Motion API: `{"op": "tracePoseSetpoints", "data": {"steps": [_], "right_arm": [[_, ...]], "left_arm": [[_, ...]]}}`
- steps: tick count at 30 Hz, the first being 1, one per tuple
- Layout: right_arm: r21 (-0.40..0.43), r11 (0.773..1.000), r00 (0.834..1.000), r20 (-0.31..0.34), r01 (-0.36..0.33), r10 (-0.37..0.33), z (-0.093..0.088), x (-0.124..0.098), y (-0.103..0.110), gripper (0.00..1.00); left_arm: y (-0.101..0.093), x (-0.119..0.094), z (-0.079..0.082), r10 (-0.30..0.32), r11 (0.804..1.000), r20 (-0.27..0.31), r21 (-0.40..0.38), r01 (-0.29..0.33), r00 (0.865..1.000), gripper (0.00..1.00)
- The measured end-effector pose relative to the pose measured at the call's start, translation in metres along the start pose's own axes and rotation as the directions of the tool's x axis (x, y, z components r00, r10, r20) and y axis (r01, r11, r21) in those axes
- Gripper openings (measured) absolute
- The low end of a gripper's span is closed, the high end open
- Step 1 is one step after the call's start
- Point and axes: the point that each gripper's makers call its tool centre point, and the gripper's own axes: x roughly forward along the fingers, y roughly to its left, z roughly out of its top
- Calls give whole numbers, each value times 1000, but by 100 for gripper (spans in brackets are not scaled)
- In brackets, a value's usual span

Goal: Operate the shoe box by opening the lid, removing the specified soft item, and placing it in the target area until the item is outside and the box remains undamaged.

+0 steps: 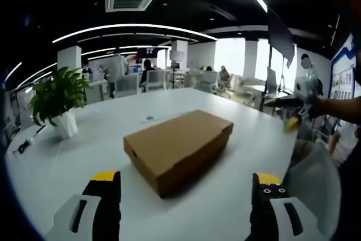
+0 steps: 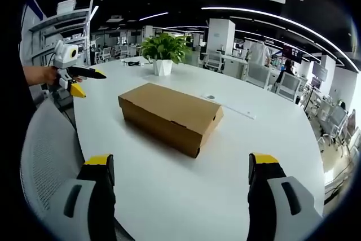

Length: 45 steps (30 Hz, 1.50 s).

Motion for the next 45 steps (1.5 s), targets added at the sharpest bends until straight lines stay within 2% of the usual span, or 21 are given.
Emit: {"op": "tracePoseSetpoints", "data": {"steps": [10, 17, 26, 38, 45], "right_arm": [[-6, 1000, 999, -21, -24, 24, -7, 12, -15, 93], [28, 998, 998, 3, -57, 57, -2, 22, -22, 91], [0, 996, 996, -33, -88, 88, -10, 40, -29, 88], [-53, 989, 989, -68, -135, 131, -18, 66, -30, 77], [-68, 985, 987, -52, -158, 155, -12, 82, -29, 70]], "left_arm": [[17, 15, -3, 31, 1000, -3, -2, -31, 1000, 96], [21, 26, -12, 21, 1000, -23, 4, -21, 1000, 94], [29, 38, -15, 20, 1000, -37, 7, -20, 999, 89], [31, 57, -18, 28, 1000, -45, 5, -28, 999, 80], [41, 64, -28, 74, 997, -57, -20, -75, 996, 73]]}}
